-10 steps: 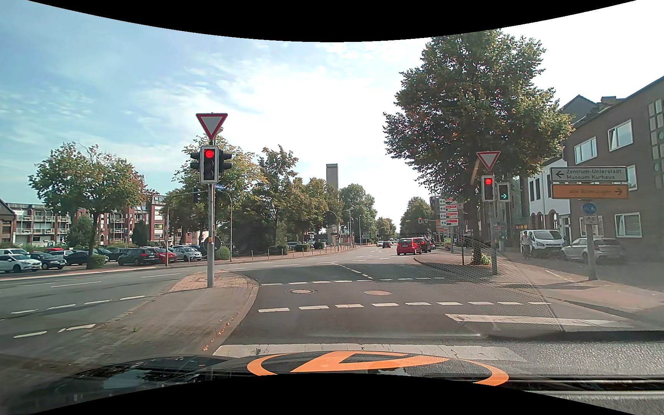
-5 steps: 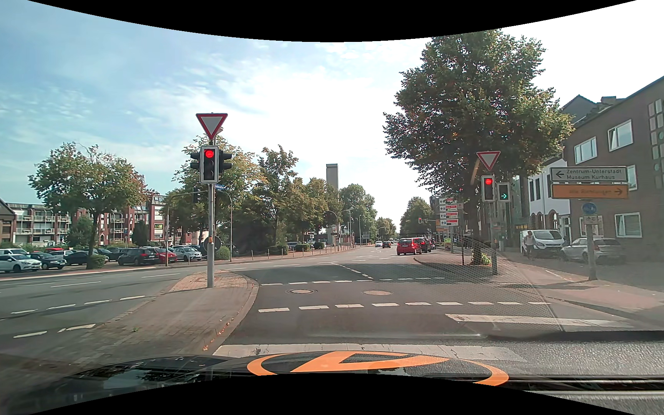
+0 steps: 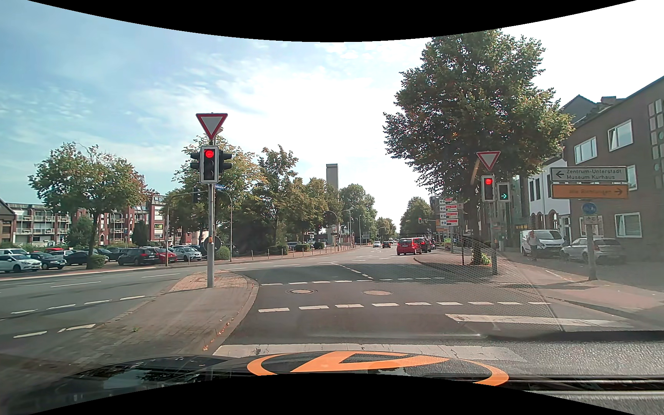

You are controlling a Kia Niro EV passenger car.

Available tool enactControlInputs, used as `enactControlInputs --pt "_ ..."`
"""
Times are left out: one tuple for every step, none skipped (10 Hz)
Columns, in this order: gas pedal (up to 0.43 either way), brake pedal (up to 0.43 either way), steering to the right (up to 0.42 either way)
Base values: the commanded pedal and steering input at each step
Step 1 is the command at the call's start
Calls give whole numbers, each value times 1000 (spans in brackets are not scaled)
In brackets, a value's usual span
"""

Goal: Follow the waypoints while adhering to traffic rules and regulations

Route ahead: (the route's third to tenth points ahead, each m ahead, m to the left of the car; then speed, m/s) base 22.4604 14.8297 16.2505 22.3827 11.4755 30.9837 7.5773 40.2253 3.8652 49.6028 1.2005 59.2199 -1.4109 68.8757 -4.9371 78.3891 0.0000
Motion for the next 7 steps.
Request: enactControlInputs --pt "0 299 -13" --pt "0 299 -13" --pt "0 299 -13" --pt "0 299 -13" --pt "0 299 -13" --pt "0 299 -12" --pt "0 305 -13"
